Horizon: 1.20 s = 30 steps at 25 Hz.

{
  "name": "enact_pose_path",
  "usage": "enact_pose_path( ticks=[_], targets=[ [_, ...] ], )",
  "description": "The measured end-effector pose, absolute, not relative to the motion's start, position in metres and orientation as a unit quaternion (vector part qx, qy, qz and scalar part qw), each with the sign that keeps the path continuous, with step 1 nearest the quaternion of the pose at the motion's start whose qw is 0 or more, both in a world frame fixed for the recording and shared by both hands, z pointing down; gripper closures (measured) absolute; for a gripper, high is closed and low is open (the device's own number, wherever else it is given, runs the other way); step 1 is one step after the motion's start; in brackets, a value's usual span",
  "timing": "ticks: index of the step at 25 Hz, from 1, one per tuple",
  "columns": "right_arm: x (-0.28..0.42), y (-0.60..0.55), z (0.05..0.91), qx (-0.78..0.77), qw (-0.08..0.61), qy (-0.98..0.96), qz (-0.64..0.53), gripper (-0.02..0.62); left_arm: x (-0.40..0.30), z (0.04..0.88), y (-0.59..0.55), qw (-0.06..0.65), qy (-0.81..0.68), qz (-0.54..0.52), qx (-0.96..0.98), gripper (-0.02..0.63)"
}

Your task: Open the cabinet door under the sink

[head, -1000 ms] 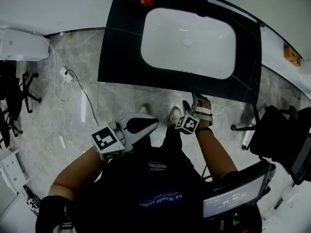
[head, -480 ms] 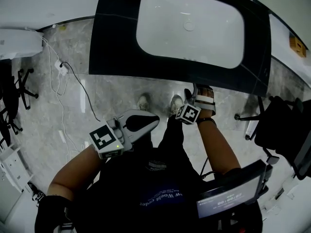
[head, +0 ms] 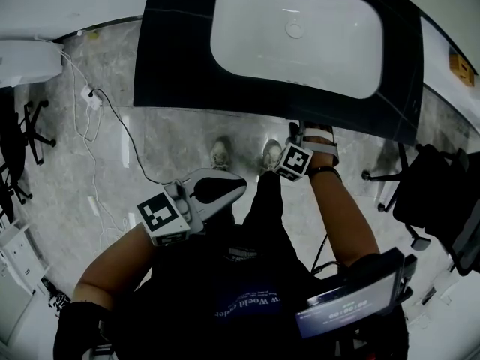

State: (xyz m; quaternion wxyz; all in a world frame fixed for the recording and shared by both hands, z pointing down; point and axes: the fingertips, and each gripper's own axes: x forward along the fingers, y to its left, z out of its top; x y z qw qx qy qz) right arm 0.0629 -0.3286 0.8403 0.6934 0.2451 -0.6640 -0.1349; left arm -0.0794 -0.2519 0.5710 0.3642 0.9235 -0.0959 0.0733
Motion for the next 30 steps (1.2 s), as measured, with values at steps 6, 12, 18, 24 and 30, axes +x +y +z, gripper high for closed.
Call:
enact_pose_path(
  ticks=[6,12,18,24,30],
  targets=[
    [0.061,-0.318,0.838,0.17,0.703,-0.685,-0.089,0.467,-0.081,0.565,-0.248,0.366,-0.096,0.066,0.923,0.604],
    [0.059,-0.296,0.863,0.048,0.726,-0.683,-0.054,0.491,-0.083,0.556,-0.252,0.364,-0.109,0.062,0.923,0.604],
    [0.058,-0.287,0.872,0.037,0.726,-0.684,-0.058,0.515,-0.084,0.542,-0.261,0.353,-0.128,0.058,0.925,0.604],
    [0.058,-0.257,0.87,-0.005,0.717,-0.694,-0.063,0.522,-0.078,0.54,-0.261,0.348,-0.161,0.049,0.922,0.604],
    [0.069,-0.222,0.856,-0.068,0.728,-0.677,-0.081,0.526,-0.062,0.527,-0.256,0.336,-0.212,0.028,0.917,0.604]
  ],
)
